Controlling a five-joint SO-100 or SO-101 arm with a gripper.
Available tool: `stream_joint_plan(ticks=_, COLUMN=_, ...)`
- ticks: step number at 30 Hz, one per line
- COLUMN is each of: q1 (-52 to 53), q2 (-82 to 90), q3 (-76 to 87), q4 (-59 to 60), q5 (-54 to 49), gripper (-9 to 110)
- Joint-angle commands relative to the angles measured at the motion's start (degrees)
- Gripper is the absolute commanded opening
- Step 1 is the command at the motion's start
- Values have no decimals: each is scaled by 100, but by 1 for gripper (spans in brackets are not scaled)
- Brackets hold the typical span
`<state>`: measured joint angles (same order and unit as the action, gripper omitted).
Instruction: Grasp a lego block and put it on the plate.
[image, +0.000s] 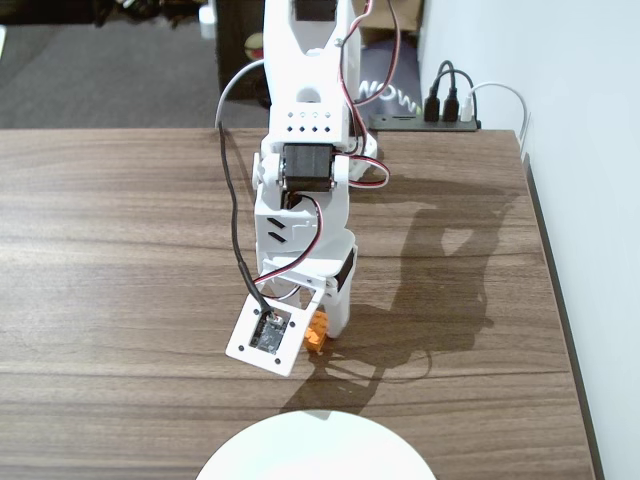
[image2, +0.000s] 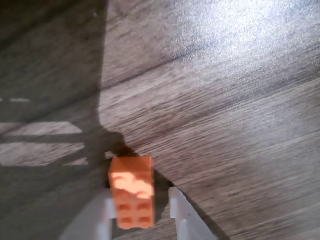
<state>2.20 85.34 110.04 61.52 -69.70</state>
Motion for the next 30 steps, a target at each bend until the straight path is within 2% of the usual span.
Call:
stream_joint_plan(ticks=1, q1=-9, q2=26, q3=-202, q4=-70, q5=-35, gripper=9)
stream_joint_plan(ticks=16, q1=-26, q2=202, q3=-193, q4=-44, q5=-9, gripper=7)
stream_joint_plan(ticks=30, q1=70, q2=1907, q3=-1151, q4=817, q5=-492, gripper=7)
